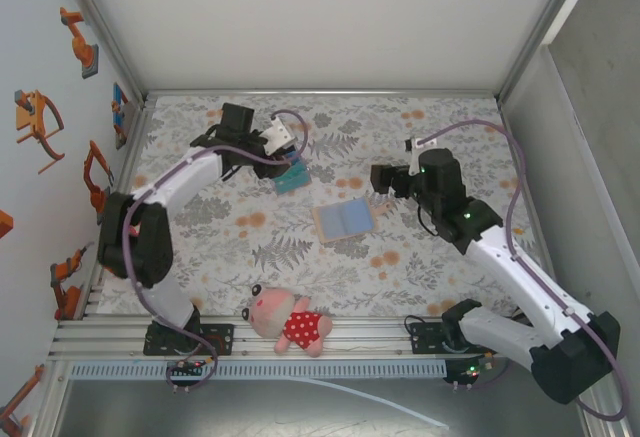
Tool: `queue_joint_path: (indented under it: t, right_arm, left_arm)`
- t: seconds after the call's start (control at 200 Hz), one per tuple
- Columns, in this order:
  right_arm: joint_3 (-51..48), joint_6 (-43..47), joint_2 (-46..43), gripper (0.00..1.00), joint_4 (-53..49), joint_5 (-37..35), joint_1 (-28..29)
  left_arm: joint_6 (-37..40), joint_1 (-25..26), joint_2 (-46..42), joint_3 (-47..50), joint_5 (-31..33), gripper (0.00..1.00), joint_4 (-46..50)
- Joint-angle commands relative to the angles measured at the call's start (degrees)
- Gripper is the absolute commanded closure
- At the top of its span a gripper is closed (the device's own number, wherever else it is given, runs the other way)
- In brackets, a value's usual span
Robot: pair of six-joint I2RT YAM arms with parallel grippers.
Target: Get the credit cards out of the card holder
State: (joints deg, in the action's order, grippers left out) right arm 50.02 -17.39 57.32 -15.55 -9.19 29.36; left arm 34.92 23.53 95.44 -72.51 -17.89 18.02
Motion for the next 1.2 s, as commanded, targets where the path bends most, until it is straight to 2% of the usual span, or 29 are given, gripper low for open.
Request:
queue_joint_path:
  t: [0.0, 0.09, 0.11, 0.175, 0.195, 0.26, 0.341, 0.456, 0.526, 0.671, 0.746, 0.997, 1.197]
  right_arm:
    - [-4.5, 3.44, -4.01, 0.01, 3.34, -8.78, -0.1]
    - [-9.61, 4.86, -7.32, 0.01, 7.87, -13.24, -0.14]
    - [-10.33, 5.14, -7.88, 0.01, 8.57, -14.15, -0.18]
    - [-13.1, 5.63, -9.19, 0.01, 10.14, -18.19, -0.27]
    - [-13.58, 5.68, -9.35, 0.01, 10.33, -19.37, -0.25]
    - [-15.07, 4.95, -9.3, 0.01, 11.01, -24.77, -0.44]
    - [-17.24, 6.91, -8.47, 0.0, 13.33, -27.31, -0.78]
    - [-21.25, 8.25, -6.12, 0.01, 20.06, -31.55, -2.08]
    - [-23.69, 9.41, -4.46, 0.01, 25.24, -31.77, -4.43]
    - [-26.91, 8.91, -0.76, 0.01, 32.44, -25.39, -12.49]
    - [-27.32, 9.86, 0.61, 0.01, 35.17, -24.3, -14.53]
    - [-30.16, 11.08, 6.49, 0.01, 47.9, -20.53, -20.02]
    - [-30.2, 12.34, 13.48, 0.01, 55.24, -14.71, -24.62]
  left_arm:
    - [-5.53, -0.31, -7.87, 6.32, 5.05, 0.34, -6.58]
    - [-10.33, -0.3, -14.73, 14.13, 10.98, 0.2, -13.54]
    - [-11.44, -0.26, -16.22, 15.9, 12.4, 0.13, -15.16]
    - [-14.47, -0.29, -20.78, 21.74, 17.44, 0.0, -20.16]
    - [-15.3, -0.25, -22.0, 23.39, 19.28, 0.03, -21.48]
    - [-18.27, -0.43, -25.62, 28.62, 24.66, 0.03, -25.83]
    - [-21.47, -0.66, -29.3, 34.5, 31.51, 0.03, -30.84]
    - [-23.65, -1.98, -32.49, 41.87, 37.3, 0.03, -37.37]
    - [-25.39, -4.28, -33.17, 45.52, 37.34, 0.03, -41.07]
    - [-27.63, -8.89, -32.53, 51.08, 34.16, 0.03, -48.71]
    - [-28.78, -11.08, -30.66, 52.63, 33.31, 0.03, -52.55]
    - [-33.18, -17.08, -19.27, 54.05, 28.67, 0.03, -64.74]
    - [-33.27, -17.73, -4.73, 54.89, 28.15, 0.03, -81.54]
